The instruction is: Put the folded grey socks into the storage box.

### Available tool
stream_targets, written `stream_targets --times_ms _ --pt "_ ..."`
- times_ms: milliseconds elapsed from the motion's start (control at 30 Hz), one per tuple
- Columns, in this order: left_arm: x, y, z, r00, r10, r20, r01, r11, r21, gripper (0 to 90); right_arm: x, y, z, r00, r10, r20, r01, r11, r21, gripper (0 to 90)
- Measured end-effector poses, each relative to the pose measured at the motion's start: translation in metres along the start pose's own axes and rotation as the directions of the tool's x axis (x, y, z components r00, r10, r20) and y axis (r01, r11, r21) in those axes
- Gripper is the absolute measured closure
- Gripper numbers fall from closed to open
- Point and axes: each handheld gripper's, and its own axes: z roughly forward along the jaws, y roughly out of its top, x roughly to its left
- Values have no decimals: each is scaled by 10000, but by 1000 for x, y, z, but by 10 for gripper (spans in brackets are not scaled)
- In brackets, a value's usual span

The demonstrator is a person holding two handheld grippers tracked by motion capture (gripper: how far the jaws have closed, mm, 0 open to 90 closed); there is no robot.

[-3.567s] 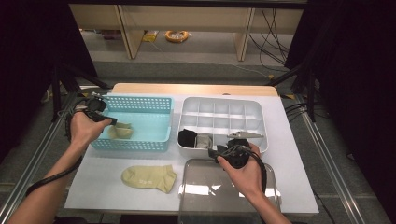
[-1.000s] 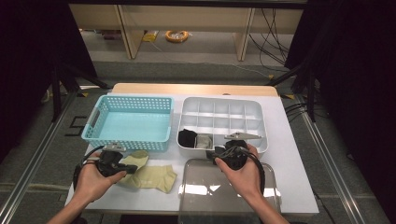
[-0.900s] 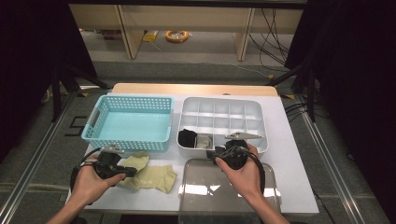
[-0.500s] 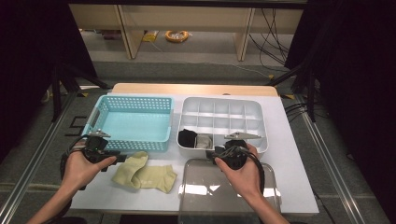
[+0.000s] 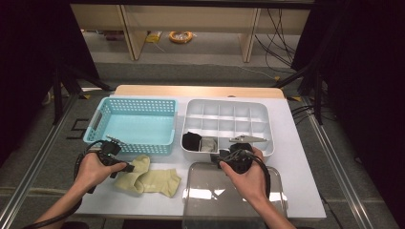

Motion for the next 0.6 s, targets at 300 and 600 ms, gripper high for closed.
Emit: stream_targets --times_ms 300,600 --pt "-8 3 2 9956 845 -394 -845 9964 14 899 0 0 -2 9997 175 156 -176 9998 45 568" --pt "-14 4 -11 9957 728 -567 -769 9943 -745 900 0 0 -1 9998 199 78 -199 9998 -35 568"
